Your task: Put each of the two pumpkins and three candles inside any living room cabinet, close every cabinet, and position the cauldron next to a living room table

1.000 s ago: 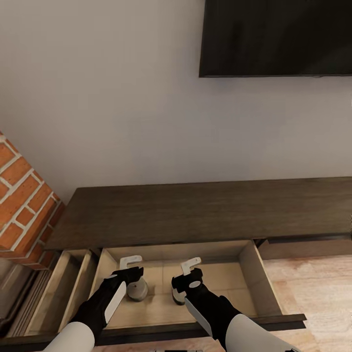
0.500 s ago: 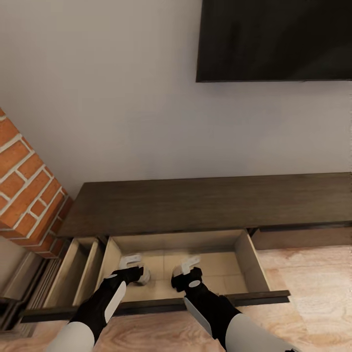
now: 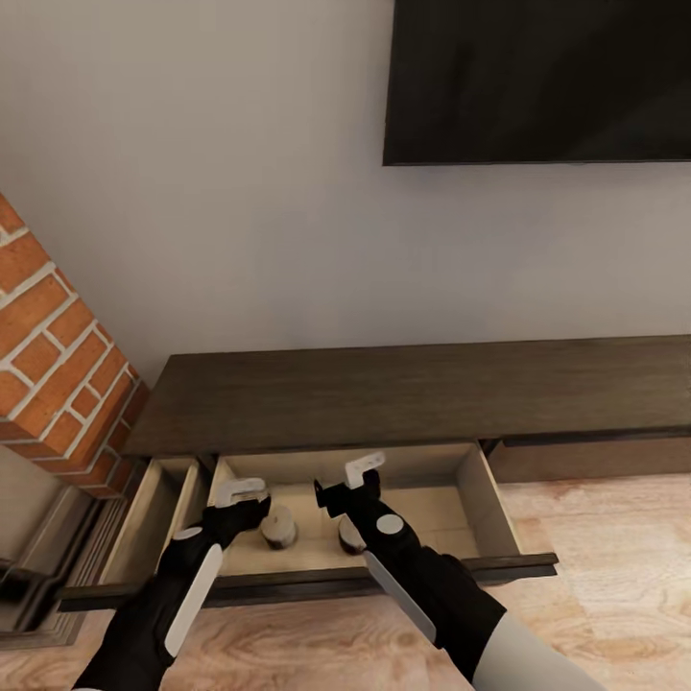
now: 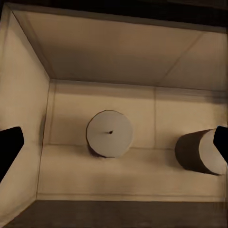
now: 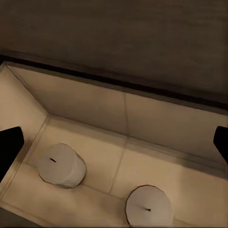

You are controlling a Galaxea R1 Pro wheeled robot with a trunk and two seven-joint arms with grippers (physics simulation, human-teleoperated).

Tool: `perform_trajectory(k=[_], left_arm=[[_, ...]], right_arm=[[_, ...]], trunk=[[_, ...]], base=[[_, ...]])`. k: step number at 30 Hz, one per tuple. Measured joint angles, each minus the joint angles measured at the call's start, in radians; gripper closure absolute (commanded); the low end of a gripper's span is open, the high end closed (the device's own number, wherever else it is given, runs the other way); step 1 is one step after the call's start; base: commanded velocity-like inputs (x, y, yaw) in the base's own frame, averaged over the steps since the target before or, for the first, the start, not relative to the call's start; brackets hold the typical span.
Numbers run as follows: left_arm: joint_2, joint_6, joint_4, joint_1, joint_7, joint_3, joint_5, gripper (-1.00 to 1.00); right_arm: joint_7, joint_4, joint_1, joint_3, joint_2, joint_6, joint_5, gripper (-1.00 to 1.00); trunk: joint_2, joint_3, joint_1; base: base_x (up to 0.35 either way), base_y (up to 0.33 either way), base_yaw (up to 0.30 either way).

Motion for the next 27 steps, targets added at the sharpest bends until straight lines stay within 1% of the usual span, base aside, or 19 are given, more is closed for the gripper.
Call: perform_trajectory(k=[4, 7, 9, 10, 13, 14, 16, 20, 24, 27], left_arm=[[0.001, 0.017, 0.0, 0.017, 0.0, 0.0, 0.0, -1.0], [0.0, 0.019, 0.027, 0.021, 0.0, -0.002, 0.0, -1.0], [-0.002, 0.02, 0.048, 0.022, -0.001, -0.002, 0.0, -1.0], [-0.002, 0.02, 0.063, 0.022, -0.001, -0.002, 0.0, -1.0], [-0.001, 0.019, 0.095, 0.023, -0.001, -0.002, 0.0, -1.0], [-0.002, 0.018, 0.105, 0.023, -0.002, -0.002, 0.0, -1.0], [-0.003, 0.018, 0.123, 0.023, -0.002, -0.002, 0.0, -1.0], [-0.006, 0.012, 0.193, 0.023, -0.003, -0.003, -0.001, -1.0], [-0.011, 0.006, 0.28, 0.023, -0.003, -0.004, -0.002, -1.0], [-0.016, 0.004, 0.318, 0.023, -0.003, -0.005, -0.002, -1.0]], right_arm=[[0.0, -0.001, 0.006, 0.0, -0.002, 0.004, -0.003, -1.0], [-0.001, 0.001, 0.022, 0.0, -0.004, 0.01, -0.005, -1.0], [-0.001, 0.002, 0.029, 0.0, -0.004, 0.062, -0.005, -1.0], [-0.001, 0.002, 0.033, 0.0, -0.004, 0.13, -0.003, -1.0], [0.0, 0.002, 0.042, 0.0, -0.003, 0.216, -0.002, -1.0], [0.0, 0.002, 0.046, 0.0, -0.003, 0.226, -0.002, -1.0], [0.0, 0.003, 0.053, 0.0, -0.003, 0.236, -0.003, -1.0], [-0.001, 0.033, 0.07, 0.0, -0.001, 0.242, -0.004, -1.0], [0.0, 0.09, 0.078, 0.001, 0.002, 0.236, -0.003, -1.0], [0.002, 0.157, 0.081, 0.003, 0.005, 0.233, -0.003, -1.0]], trunk=[[0.028, 0.012, -0.015], [0.028, 0.013, -0.015], [0.028, 0.013, -0.015], [0.028, 0.013, -0.015], [0.028, 0.013, -0.015], [0.028, 0.013, -0.015], [0.028, 0.013, -0.015], [0.028, 0.013, -0.015], [0.028, 0.013, -0.015], [0.028, 0.012, -0.015]], base=[[-0.269, 0.0, 0.0], [-0.321, 0.0, 0.0], [-0.329, 0.0, 0.0], [-0.33, 0.0, 0.0], [-0.332, 0.0, 0.0], [-0.332, 0.0, 0.0], [-0.315, 0.0, 0.0], [-0.17, 0.0, 0.0], [-0.035, 0.0, 0.0], [-0.007, 0.0, 0.0]])
